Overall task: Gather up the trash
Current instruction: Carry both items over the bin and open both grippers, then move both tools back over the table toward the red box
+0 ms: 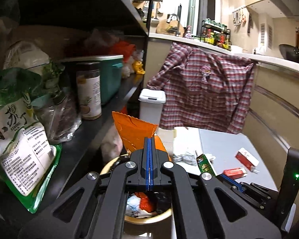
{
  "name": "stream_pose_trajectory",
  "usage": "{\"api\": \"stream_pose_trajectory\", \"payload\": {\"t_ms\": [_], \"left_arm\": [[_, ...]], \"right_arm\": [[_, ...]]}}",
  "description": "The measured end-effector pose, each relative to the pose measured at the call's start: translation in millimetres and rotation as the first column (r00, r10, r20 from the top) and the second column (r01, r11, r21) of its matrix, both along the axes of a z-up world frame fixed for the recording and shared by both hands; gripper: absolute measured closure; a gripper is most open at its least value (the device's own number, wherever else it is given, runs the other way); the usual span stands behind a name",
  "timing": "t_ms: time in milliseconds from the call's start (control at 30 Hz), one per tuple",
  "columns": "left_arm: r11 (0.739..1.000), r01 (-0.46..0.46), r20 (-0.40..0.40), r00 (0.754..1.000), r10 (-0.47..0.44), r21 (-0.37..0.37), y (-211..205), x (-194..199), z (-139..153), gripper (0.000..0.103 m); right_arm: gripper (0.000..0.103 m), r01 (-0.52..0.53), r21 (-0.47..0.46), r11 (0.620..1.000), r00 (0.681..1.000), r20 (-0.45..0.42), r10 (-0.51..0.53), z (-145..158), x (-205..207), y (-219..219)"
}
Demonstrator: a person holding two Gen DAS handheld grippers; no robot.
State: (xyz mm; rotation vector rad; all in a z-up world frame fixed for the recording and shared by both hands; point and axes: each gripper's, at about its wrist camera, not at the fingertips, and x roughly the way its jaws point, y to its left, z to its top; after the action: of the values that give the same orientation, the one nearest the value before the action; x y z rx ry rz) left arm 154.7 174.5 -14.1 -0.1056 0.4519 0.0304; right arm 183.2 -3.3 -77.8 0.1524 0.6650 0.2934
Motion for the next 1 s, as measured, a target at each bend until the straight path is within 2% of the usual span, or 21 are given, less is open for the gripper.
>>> {"api": "stream_pose_trajectory", "payload": {"t_ms": [333, 533, 700, 733, 767, 800, 833, 867, 1000], "left_arm": [[0.996, -0.068, -0.075, 0.995, 0.072, 0.059, 13, 35, -38, 0.103], [0.996, -0.083, -0.123, 0.989, 0.087, 0.041, 19, 55, -61, 0.103], [0.990, -0.116, -0.170, 0.977, 0.129, 0.084, 23, 70, -81, 0.101], [0.986, -0.135, -0.183, 0.971, 0.151, 0.095, 26, 72, -85, 0.091], [0.984, -0.149, -0.196, 0.966, 0.166, 0.099, 29, 74, -88, 0.077], [0.980, -0.171, -0.201, 0.961, 0.189, 0.101, 32, 74, -91, 0.042], [0.976, -0.193, -0.189, 0.959, 0.209, 0.102, 34, 72, -92, 0.035], [0.975, -0.195, -0.180, 0.961, 0.211, 0.103, 34, 71, -92, 0.035], [0.964, -0.200, -0.177, 0.957, 0.230, 0.175, 23, 71, -91, 0.017]], "right_arm": [[0.100, -0.056, -0.022, 0.998, 0.998, -0.030, 0.055, -20, 34, 35], [0.100, -0.082, -0.021, 0.996, 0.995, -0.052, 0.081, -37, 56, 47], [0.096, -0.088, 0.005, 0.996, 0.990, -0.111, 0.088, -55, 72, 55], [0.094, -0.075, 0.005, 0.997, 0.989, -0.124, 0.076, -58, 76, 55], [0.084, -0.069, 0.004, 0.998, 0.989, -0.128, 0.069, -60, 76, 54], [0.078, -0.057, 0.002, 0.998, 0.990, -0.132, 0.057, -62, 77, 52], [0.065, -0.048, -0.001, 0.999, 0.990, -0.131, 0.048, -64, 76, 51], [0.060, -0.040, -0.005, 0.999, 0.991, -0.129, 0.039, -64, 76, 50], [0.053, -0.031, -0.014, 0.999, 0.990, -0.141, 0.029, -69, 73, 48]]}}
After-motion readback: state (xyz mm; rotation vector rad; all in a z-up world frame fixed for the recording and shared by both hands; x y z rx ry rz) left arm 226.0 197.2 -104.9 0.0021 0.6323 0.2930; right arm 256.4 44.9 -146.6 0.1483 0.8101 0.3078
